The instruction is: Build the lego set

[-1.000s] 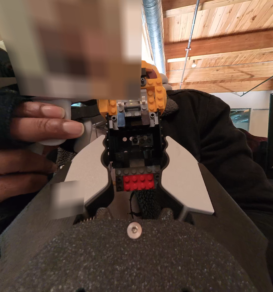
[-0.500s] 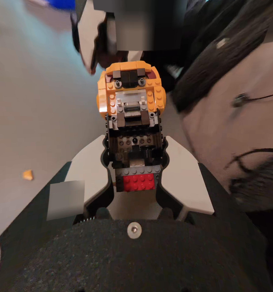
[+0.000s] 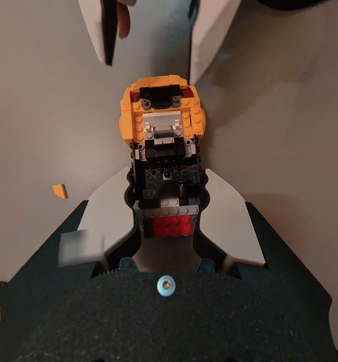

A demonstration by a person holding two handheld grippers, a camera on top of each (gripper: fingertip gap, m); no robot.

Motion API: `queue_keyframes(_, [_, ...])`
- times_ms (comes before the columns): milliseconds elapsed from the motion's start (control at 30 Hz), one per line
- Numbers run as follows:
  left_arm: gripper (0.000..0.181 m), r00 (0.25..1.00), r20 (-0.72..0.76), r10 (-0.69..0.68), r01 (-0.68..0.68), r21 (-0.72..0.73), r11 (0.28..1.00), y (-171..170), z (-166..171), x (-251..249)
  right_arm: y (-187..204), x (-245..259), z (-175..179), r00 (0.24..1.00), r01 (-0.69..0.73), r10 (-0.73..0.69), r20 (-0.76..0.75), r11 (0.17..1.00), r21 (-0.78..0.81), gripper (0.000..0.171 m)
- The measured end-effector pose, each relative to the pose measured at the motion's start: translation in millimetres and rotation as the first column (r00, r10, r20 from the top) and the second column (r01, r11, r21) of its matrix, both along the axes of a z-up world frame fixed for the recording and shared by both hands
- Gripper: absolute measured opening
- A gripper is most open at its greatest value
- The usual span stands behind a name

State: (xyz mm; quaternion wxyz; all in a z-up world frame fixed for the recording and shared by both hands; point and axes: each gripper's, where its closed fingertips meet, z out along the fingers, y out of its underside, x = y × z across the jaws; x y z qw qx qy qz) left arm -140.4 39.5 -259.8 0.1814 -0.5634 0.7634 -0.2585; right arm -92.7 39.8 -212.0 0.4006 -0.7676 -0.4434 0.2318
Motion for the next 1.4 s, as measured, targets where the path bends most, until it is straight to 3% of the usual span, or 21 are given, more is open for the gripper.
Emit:
queue_keyframes(133, [0.064, 1.0, 0.013, -0.006, 0.006, 0.004, 1.0, -1, -4, 1, -2, -11, -6, 0.998, -0.04, 0.041, 0.049, 0.999, -0.021, 0.056])
queue_keyframes(300, [0.071, 0.999, 0.046, -0.004, 0.006, -0.039, 0.999, -3, 6, -6, -9, -14, -16, 0.983, -0.078, 0.08, 0.164, 0.997, -0.019, 0.071])
queue_keyframes(500, [0.069, 0.997, 0.068, 0.031, -0.03, -0.018, 0.999, 11, 13, -20, -4, -15, -26, 0.975, -0.061, 0.069, 0.213, 0.997, -0.046, 0.072])
queue_keyframes(633, [0.056, 0.98, 0.126, 0.152, -0.149, -0.032, 0.988, 38, 28, -31, 5, -15, 5, 0.993, -0.043, 0.047, 0.104, 0.998, -0.036, 0.068])
queue_keyframes(833, [0.028, 0.924, 0.177, 0.338, -0.343, -0.002, 0.939, 86, 27, -68, 47, -16, 28, 0.987, -0.019, 0.011, 0.158, 0.999, 0.044, 0.042])
queue_keyframes(967, [0.02, 0.907, 0.222, 0.358, -0.354, -0.057, 0.933, 86, 15, -68, 83, -28, -4, 0.94, -0.076, 0.06, 0.336, 0.996, 0.036, 0.032])
queue_keyframes(1133, [0.02, 0.908, 0.248, 0.338, -0.355, 0.024, 0.935, 93, 4, -71, 102, -36, -47, 0.886, -0.164, 0.185, 0.426, 0.983, -0.085, 0.027])
queue_keyframes(1400, [0.017, 0.915, 0.259, 0.309, -0.341, 0.089, 0.936, 96, 2, -74, 107, -39, -52, 0.887, -0.175, 0.27, 0.375, 0.947, -0.27, 0.008])
